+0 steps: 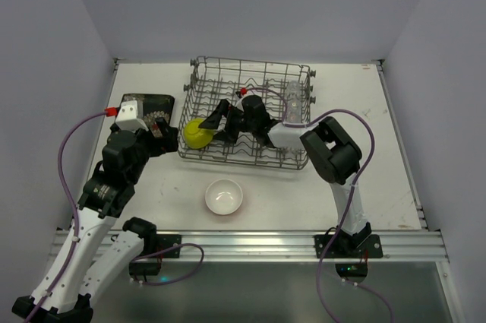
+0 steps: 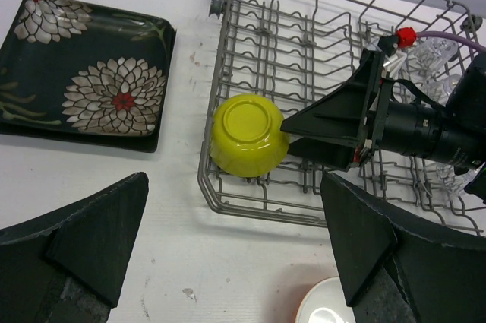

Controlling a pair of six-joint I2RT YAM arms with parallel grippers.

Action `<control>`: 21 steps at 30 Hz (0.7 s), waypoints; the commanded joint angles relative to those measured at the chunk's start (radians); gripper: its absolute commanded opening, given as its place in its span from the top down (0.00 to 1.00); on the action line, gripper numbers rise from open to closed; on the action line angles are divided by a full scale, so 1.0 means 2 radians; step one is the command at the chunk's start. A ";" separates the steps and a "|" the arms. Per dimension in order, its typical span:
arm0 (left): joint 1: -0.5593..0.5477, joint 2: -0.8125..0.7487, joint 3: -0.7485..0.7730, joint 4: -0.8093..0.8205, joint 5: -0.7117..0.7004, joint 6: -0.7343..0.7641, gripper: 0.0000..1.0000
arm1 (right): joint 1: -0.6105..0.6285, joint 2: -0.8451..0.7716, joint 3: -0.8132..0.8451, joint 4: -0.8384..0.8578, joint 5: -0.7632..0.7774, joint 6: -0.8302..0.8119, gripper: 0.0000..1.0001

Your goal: Unload the mixed dishes from the dish rack

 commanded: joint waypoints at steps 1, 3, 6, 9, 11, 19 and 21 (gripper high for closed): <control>0.002 -0.003 -0.004 0.018 0.008 0.014 0.00 | 0.001 -0.012 0.023 0.050 0.014 0.010 0.05; 0.002 -0.002 -0.003 0.018 0.008 0.014 0.00 | 0.000 -0.008 0.030 0.051 0.012 0.012 0.05; 0.002 -0.003 -0.004 0.017 0.009 0.014 0.00 | 0.000 0.000 0.036 0.057 0.013 0.014 0.05; 0.002 -0.004 -0.004 0.018 0.008 0.014 0.00 | 0.000 0.004 0.034 0.076 0.018 0.019 0.05; 0.002 -0.004 -0.004 0.018 0.008 0.014 0.00 | 0.000 0.009 0.040 0.074 0.019 0.021 0.05; 0.002 -0.004 -0.004 0.018 0.009 0.014 0.00 | -0.001 0.029 0.070 0.056 0.029 0.010 0.05; 0.002 -0.004 -0.004 0.017 0.010 0.014 0.00 | -0.003 0.040 0.079 0.053 0.030 0.008 0.05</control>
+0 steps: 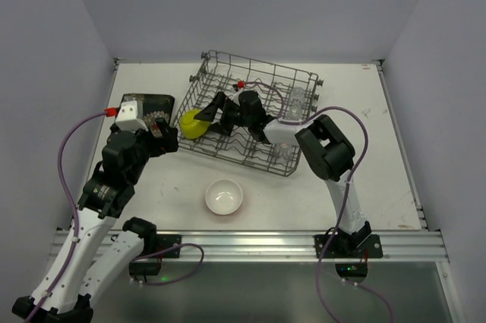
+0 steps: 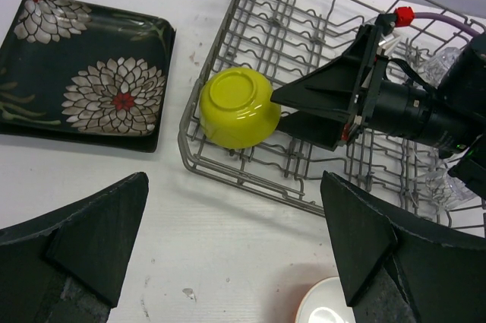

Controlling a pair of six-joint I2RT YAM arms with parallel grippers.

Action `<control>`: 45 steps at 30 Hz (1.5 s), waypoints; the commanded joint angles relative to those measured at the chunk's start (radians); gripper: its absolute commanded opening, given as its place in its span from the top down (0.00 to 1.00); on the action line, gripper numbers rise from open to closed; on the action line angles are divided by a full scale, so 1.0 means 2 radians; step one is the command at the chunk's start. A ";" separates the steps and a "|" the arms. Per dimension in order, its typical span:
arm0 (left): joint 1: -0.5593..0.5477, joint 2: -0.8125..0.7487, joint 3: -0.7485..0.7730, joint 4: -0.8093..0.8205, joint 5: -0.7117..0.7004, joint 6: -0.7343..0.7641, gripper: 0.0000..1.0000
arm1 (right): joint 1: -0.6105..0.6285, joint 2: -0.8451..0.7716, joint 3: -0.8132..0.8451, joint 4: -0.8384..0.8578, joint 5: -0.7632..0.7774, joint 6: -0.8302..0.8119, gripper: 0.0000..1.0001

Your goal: Unload the mixed dishes from the dish rack

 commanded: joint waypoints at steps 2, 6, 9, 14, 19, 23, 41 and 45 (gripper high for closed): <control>0.002 -0.001 -0.003 0.017 0.009 0.013 0.00 | -0.004 0.014 0.041 0.019 0.020 -0.008 0.05; 0.002 -0.001 -0.004 0.019 0.010 0.013 0.00 | -0.004 0.017 0.043 0.055 0.020 -0.004 0.05; 0.002 -0.001 -0.003 0.018 0.011 0.013 0.00 | -0.004 0.025 0.053 0.073 0.022 0.010 0.05; 0.002 -0.002 -0.003 0.018 0.011 0.013 0.00 | -0.004 0.051 0.085 0.075 0.038 0.030 0.06; 0.002 -0.003 -0.003 0.017 0.010 0.013 0.00 | -0.004 0.061 0.110 0.055 0.053 0.028 0.06; 0.002 -0.003 -0.004 0.018 0.012 0.012 0.00 | -0.004 0.070 0.132 0.043 0.063 0.015 0.06; 0.002 -0.003 -0.004 0.018 0.013 0.011 0.00 | -0.004 0.136 0.212 0.041 0.062 0.028 0.40; 0.002 -0.003 -0.004 0.017 0.014 0.011 0.00 | -0.005 0.142 0.211 0.053 0.057 0.031 0.57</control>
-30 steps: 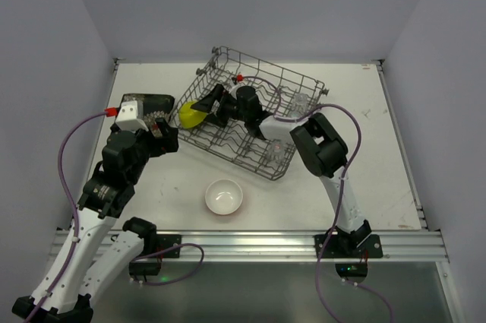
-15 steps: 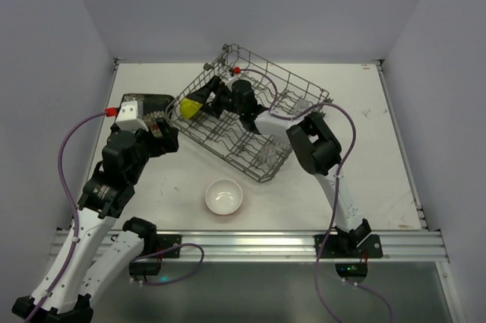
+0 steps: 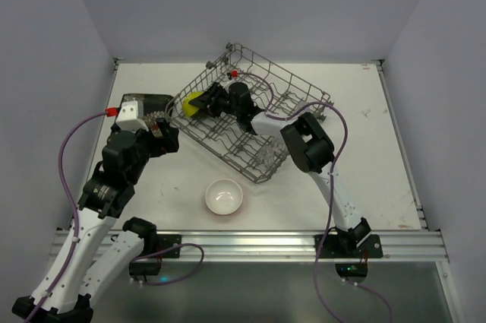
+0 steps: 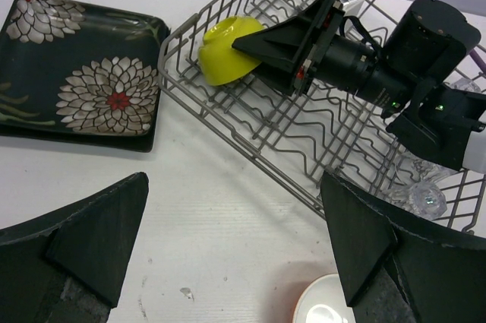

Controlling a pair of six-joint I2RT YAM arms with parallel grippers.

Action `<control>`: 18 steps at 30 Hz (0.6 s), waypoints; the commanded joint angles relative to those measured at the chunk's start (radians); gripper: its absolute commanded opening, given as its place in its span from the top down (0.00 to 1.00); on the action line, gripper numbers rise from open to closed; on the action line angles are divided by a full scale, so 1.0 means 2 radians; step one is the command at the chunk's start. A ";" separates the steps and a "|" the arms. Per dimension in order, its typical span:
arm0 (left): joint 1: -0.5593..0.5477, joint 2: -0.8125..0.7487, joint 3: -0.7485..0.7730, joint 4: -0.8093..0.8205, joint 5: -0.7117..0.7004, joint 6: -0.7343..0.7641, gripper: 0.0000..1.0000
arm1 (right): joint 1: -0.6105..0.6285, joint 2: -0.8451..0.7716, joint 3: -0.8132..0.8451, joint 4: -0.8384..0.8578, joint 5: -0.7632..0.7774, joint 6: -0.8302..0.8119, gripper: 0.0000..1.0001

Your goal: Unload the mixed dishes from the dish rack

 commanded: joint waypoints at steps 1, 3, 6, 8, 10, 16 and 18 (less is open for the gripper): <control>0.002 -0.002 -0.004 0.017 0.007 0.011 0.00 | -0.001 0.004 0.021 0.037 0.006 0.000 0.57; 0.002 -0.001 -0.004 0.018 0.008 0.011 0.00 | -0.002 0.004 0.020 0.039 0.006 -0.003 0.70; 0.002 -0.002 -0.004 0.018 0.008 0.011 0.00 | -0.002 0.006 0.024 0.043 0.000 -0.010 0.88; 0.002 -0.002 -0.004 0.017 0.008 0.011 0.00 | -0.002 0.007 0.025 0.044 -0.007 -0.013 0.91; 0.002 -0.003 -0.004 0.018 0.008 0.011 0.00 | -0.002 0.006 0.024 0.046 -0.012 -0.018 0.94; 0.002 -0.003 -0.004 0.018 0.009 0.012 0.00 | -0.001 -0.005 0.002 0.063 -0.035 -0.030 1.00; 0.002 -0.003 -0.004 0.018 0.009 0.012 0.00 | -0.001 -0.010 -0.015 0.073 -0.045 -0.035 1.00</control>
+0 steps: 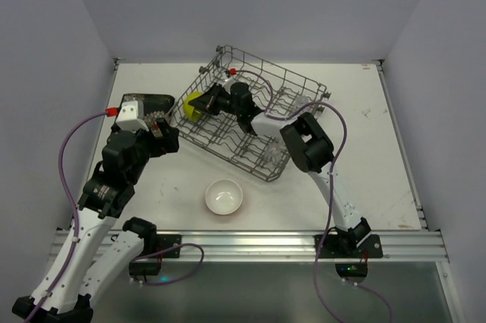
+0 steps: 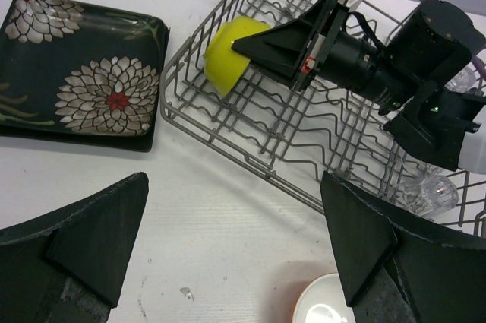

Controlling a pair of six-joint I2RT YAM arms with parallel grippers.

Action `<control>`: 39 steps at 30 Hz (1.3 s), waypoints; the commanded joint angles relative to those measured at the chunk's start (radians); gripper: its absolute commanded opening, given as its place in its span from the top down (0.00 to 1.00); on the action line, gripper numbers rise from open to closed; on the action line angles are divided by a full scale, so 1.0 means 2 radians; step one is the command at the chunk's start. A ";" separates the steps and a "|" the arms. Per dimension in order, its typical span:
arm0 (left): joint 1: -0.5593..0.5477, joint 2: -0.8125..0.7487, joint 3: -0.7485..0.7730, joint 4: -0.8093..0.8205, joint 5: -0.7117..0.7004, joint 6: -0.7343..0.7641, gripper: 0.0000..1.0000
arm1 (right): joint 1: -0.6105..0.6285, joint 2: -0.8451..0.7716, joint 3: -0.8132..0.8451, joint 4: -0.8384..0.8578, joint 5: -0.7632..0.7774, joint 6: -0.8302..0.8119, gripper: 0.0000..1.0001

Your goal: Unload the mixed dishes from the dish rack

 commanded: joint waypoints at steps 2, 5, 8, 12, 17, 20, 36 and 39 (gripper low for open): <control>0.002 -0.004 -0.004 0.018 0.007 0.012 0.00 | -0.001 -0.031 -0.041 0.053 -0.021 -0.020 1.00; 0.002 -0.003 -0.004 0.018 0.007 0.013 0.00 | -0.002 -0.052 -0.077 0.067 -0.034 -0.027 1.00; 0.002 -0.002 -0.004 0.018 0.008 0.013 0.00 | 0.000 -0.074 -0.114 0.087 -0.054 -0.036 1.00; 0.002 -0.001 -0.004 0.018 0.008 0.014 0.00 | 0.000 -0.100 -0.166 0.092 -0.073 -0.051 1.00; 0.002 -0.001 -0.004 0.018 0.008 0.014 0.00 | 0.000 -0.124 -0.205 0.110 -0.091 -0.055 1.00; 0.002 -0.001 -0.004 0.018 0.008 0.014 0.00 | -0.001 -0.142 -0.234 0.117 -0.091 -0.060 1.00; 0.002 -0.002 -0.004 0.018 0.008 0.014 0.00 | 0.005 -0.138 -0.258 0.116 -0.060 -0.052 1.00; 0.002 -0.002 -0.004 0.018 0.007 0.014 0.00 | 0.006 -0.134 -0.254 0.117 -0.059 -0.047 1.00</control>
